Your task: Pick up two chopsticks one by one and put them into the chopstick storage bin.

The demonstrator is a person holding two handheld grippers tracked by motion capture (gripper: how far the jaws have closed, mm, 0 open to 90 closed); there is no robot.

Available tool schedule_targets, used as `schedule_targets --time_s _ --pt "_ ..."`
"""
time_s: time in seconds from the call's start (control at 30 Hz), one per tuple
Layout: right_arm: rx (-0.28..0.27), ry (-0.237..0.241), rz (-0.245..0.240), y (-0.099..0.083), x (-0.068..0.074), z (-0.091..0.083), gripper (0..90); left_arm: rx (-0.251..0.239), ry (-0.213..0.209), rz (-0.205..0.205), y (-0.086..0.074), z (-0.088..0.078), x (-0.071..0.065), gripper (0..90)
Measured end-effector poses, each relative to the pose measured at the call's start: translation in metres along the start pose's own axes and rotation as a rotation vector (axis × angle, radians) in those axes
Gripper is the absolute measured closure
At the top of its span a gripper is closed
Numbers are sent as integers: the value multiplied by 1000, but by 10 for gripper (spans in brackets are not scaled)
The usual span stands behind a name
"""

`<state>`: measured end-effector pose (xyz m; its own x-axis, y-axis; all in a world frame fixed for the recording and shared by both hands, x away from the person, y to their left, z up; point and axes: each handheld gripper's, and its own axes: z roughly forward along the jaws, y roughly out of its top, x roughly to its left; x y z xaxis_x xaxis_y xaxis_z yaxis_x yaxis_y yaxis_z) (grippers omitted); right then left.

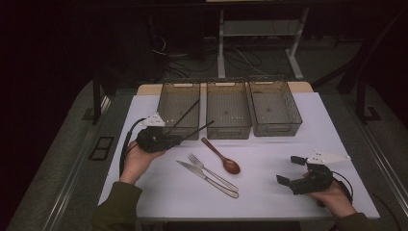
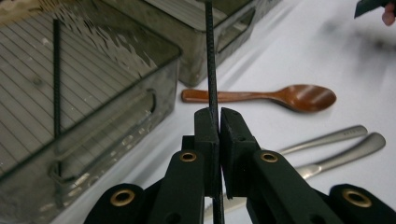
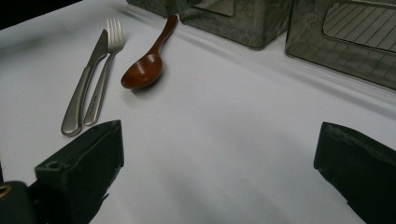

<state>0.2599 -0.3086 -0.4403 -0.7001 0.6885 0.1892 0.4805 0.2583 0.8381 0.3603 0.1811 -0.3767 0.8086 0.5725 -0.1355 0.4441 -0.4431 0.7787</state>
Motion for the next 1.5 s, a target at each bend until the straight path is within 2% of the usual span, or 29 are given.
schedule_targets --time_s 0.6,1.03,1.17,1.33,1.5 --pt "0 2 2 0 1 -1 11 -30 40 -27 28 5 24 852" --pt "0 2 1 0 1 -1 11 -47 90 -55 53 5 45 852" --pt "1 3 0 0 1 -1 10 -66 104 -84 60 5 53 852" --pt "-1 4 1 0 1 -1 11 -80 123 -102 67 8 63 852" --pt "0 6 1 0 1 -1 11 -76 165 -127 69 15 71 852"
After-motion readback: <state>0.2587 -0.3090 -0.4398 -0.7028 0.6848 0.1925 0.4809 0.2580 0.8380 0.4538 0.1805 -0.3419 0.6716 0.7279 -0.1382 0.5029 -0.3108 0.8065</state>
